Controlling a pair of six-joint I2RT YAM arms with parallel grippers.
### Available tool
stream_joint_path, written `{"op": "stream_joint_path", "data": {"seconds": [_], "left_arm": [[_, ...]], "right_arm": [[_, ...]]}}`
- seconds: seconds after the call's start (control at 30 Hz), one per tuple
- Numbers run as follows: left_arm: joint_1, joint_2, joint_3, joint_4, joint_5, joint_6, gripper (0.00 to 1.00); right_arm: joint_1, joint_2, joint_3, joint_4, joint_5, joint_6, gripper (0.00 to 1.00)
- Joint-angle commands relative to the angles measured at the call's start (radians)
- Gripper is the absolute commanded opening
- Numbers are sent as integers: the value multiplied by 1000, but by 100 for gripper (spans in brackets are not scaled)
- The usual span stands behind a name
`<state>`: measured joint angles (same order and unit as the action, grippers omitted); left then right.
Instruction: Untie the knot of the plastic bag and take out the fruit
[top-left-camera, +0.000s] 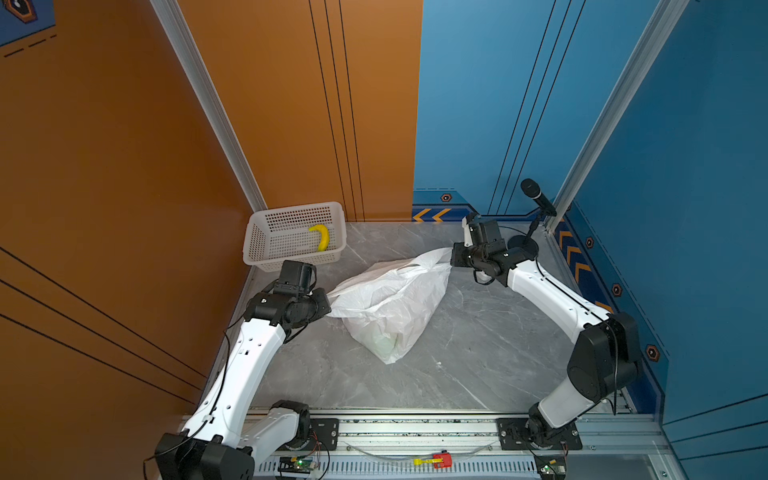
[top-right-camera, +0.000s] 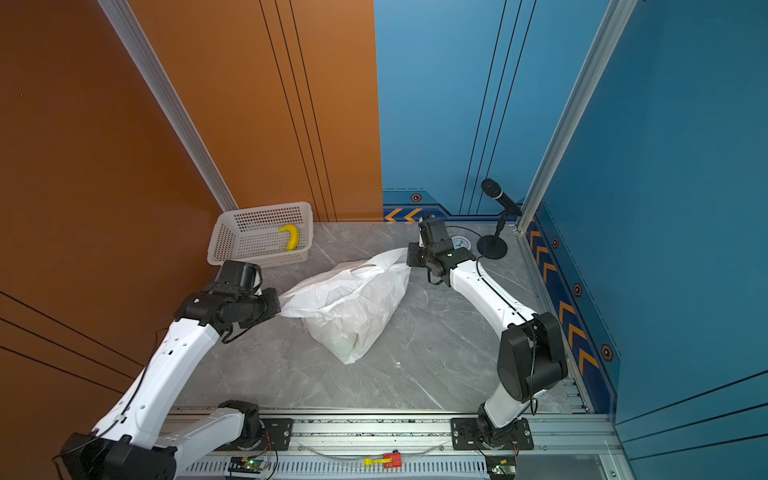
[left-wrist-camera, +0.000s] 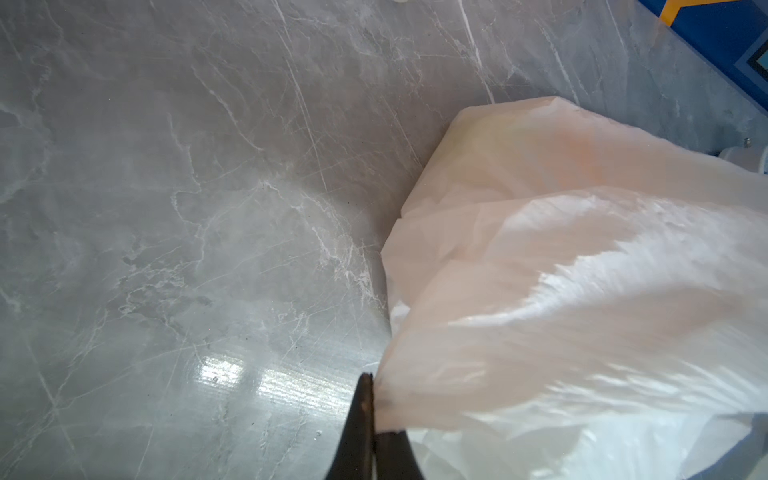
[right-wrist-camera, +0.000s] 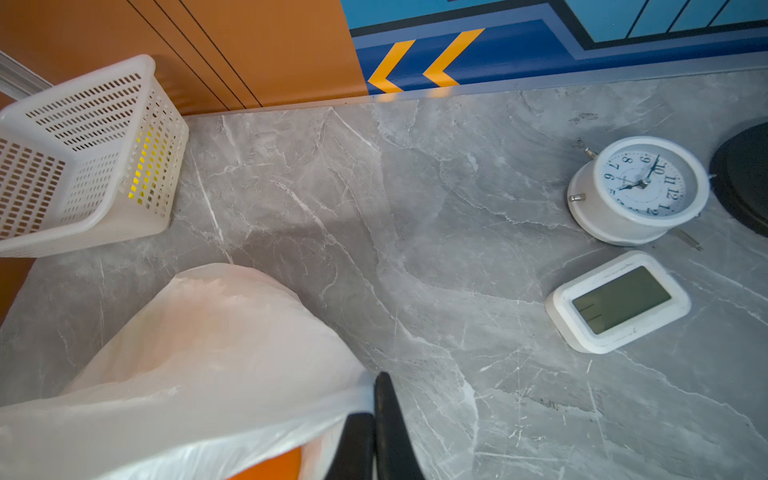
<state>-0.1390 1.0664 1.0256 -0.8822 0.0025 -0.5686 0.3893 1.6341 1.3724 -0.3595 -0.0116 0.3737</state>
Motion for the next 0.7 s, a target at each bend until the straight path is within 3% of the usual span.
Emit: {"op": "stream_joint_path", "data": {"seconds": [0.0,0.1,0.23,0.37,0.43,0.53,0.67], "left_arm": [[36,-19,-33,-47,-33,9,0],[59,-26,-35,-55,-24,7,0],[66,-23,-3,-37,28,17,11],[65,-9,91,14,111,48,40],[57,9,156,26,142,61,50],[30,50,260,54,182,99,58],[-38,129,390,72,202,147,61]], "right_arm": [[-23,-19,-7,39,42,58,0],[-30,-19,-1,14,56,105,0],[-20,-24,8,10,10,151,0],[7,-37,17,30,-75,162,23],[18,-50,25,14,-74,163,31],[30,-77,36,-13,-76,169,38],[43,-120,41,-41,-103,188,47]]}}
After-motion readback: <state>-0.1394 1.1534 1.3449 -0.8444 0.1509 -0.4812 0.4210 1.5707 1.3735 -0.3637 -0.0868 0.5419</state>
